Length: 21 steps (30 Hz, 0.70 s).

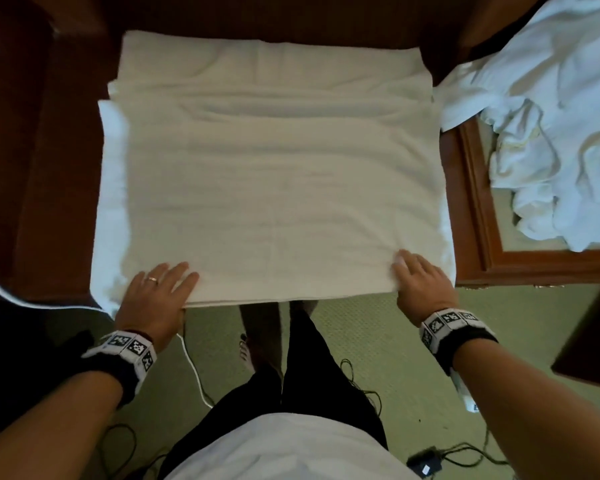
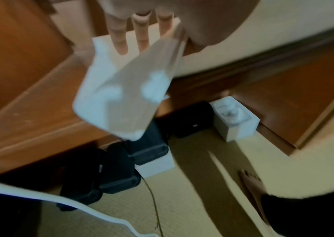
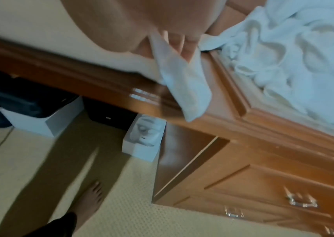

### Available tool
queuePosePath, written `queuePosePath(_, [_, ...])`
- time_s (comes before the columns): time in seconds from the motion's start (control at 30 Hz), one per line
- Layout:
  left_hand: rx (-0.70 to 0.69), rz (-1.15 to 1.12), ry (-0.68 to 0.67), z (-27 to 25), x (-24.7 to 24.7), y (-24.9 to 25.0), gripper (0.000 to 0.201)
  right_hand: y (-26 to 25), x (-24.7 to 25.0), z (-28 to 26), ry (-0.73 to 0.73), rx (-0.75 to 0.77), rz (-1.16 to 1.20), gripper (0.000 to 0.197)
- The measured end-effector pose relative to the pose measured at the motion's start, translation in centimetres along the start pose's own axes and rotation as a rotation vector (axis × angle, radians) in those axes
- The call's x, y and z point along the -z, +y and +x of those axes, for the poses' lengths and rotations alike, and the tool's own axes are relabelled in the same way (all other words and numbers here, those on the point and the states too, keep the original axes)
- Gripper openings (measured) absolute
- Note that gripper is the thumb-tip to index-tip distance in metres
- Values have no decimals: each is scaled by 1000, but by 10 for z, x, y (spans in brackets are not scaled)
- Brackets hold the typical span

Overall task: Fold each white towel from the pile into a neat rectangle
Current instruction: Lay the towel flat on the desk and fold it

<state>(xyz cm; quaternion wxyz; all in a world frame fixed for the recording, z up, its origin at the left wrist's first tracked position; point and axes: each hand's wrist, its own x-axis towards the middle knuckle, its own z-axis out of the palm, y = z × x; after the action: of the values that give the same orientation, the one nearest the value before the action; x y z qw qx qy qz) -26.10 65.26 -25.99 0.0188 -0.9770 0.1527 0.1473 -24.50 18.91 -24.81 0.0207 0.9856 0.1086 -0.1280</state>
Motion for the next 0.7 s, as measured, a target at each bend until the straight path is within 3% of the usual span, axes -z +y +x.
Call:
queuePosePath(0.07, [124, 15, -65, 1, 25, -11, 48, 4, 25, 4, -133, -150, -67, 24])
queuePosePath(0.13, [234, 31, -250, 8, 39, -22, 18, 3, 42, 9, -363, -208, -154, 23])
queuePosePath(0.23, [263, -57, -552, 12, 51, -33, 20, 1, 53, 10, -574, -232, -131, 26])
queuePosePath(0.3, [258, -112, -628, 14, 55, -38, 26, 2, 55, 10, -619, -246, -106, 27])
queuePosePath(0.37, [307, -165, -586, 20, 59, -48, 34, 7, 62, 14, -584, -285, -94, 28])
queuePosePath(0.53, [401, -281, -282, 48, 87, -75, 36, 20, 95, 50, -357, -335, -71, 27])
queuePosePath(0.7, [497, -358, -169, 90, 121, -88, 29, 32, 127, 100, -206, -371, -44, 20])
